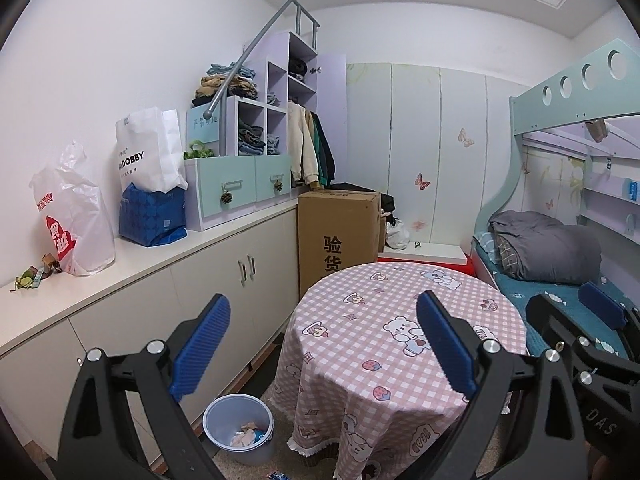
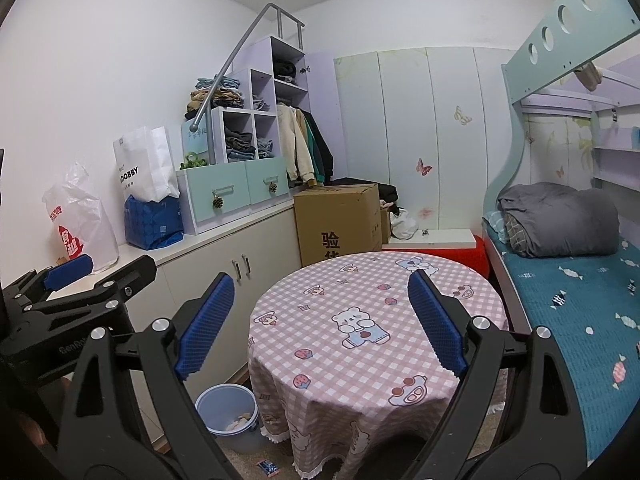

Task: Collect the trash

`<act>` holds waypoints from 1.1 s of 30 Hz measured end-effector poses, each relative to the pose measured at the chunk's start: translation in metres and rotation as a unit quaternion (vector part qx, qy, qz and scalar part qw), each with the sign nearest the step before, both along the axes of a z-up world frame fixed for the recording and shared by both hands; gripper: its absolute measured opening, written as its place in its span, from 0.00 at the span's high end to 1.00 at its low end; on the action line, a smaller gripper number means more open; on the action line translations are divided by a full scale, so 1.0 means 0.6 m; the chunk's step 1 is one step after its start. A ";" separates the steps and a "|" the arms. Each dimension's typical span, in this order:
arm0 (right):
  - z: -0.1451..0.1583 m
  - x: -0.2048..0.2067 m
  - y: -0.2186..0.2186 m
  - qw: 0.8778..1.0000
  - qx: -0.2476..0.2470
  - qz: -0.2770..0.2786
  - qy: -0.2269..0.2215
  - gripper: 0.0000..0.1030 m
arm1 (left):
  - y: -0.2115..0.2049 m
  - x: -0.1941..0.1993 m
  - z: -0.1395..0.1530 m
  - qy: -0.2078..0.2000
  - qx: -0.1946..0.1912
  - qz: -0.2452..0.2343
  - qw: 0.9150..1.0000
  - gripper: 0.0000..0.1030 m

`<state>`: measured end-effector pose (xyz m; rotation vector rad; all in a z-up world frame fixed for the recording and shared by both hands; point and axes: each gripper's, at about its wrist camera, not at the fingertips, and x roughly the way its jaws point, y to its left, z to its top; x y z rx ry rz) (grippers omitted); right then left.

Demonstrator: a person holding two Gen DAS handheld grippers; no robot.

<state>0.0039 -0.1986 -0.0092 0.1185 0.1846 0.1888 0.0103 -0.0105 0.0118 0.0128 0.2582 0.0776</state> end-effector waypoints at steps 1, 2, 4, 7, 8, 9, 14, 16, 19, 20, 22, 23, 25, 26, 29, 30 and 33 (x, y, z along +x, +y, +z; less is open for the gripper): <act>0.000 0.000 0.000 1.000 0.000 0.000 0.000 0.15 | 0.000 0.000 0.000 0.001 0.000 0.000 1.000 0.10; 0.000 0.000 0.001 1.000 0.000 0.000 -0.001 0.15 | -0.001 0.000 0.000 0.002 0.000 -0.001 1.000 0.10; 0.000 0.000 0.001 1.000 0.000 0.001 0.000 0.15 | -0.003 0.001 0.002 0.004 0.001 -0.001 1.000 0.10; -0.001 0.000 -0.001 1.000 -0.001 0.001 0.000 0.15 | -0.006 0.002 0.002 0.005 0.005 -0.001 1.000 0.10; -0.002 -0.001 -0.003 1.000 -0.001 0.001 0.001 0.15 | -0.007 0.001 0.003 0.005 0.005 -0.001 1.000 0.10; -0.003 -0.002 -0.005 1.000 -0.001 0.001 0.001 0.15 | -0.007 0.001 0.003 0.004 0.005 -0.002 1.000 0.10; -0.002 -0.005 -0.009 1.000 -0.002 0.000 0.001 0.15 | -0.008 0.001 0.003 0.004 0.005 -0.003 1.000 0.10; 0.000 -0.002 -0.008 1.000 -0.002 0.001 0.001 0.15 | -0.011 0.000 0.003 0.004 0.005 -0.003 1.000 0.10; 0.000 -0.003 -0.011 1.000 -0.003 -0.001 0.001 0.14 | -0.011 0.000 0.003 0.003 0.005 -0.005 1.000 0.10; 0.001 -0.002 -0.011 1.000 -0.003 -0.001 0.000 0.14 | -0.013 0.000 0.003 0.003 0.005 -0.005 1.000 0.10; 0.003 -0.003 -0.012 1.000 -0.004 -0.003 -0.001 0.13 | -0.014 -0.002 0.002 0.002 0.005 -0.006 1.000 0.10; 0.002 -0.004 -0.013 1.000 -0.003 -0.003 -0.001 0.13 | -0.014 -0.002 0.002 0.002 0.004 -0.008 1.000 0.10; 0.002 -0.004 -0.014 1.000 -0.004 -0.003 -0.002 0.13 | -0.014 -0.002 0.002 0.002 0.003 -0.009 1.000 0.10; 0.003 -0.004 -0.013 1.000 -0.004 -0.004 -0.001 0.13 | -0.015 -0.002 0.002 0.002 0.004 -0.008 1.000 0.10; 0.003 -0.006 -0.014 1.000 -0.004 -0.005 0.000 0.13 | -0.016 -0.002 0.001 0.003 0.003 -0.009 1.000 0.10; 0.003 -0.007 -0.015 1.000 -0.004 -0.006 0.000 0.13 | -0.016 -0.003 0.001 0.003 0.003 -0.009 1.000 0.10; 0.004 -0.008 -0.017 1.000 -0.004 -0.007 -0.001 0.13 | -0.016 -0.003 0.001 0.002 0.002 -0.010 1.000 0.10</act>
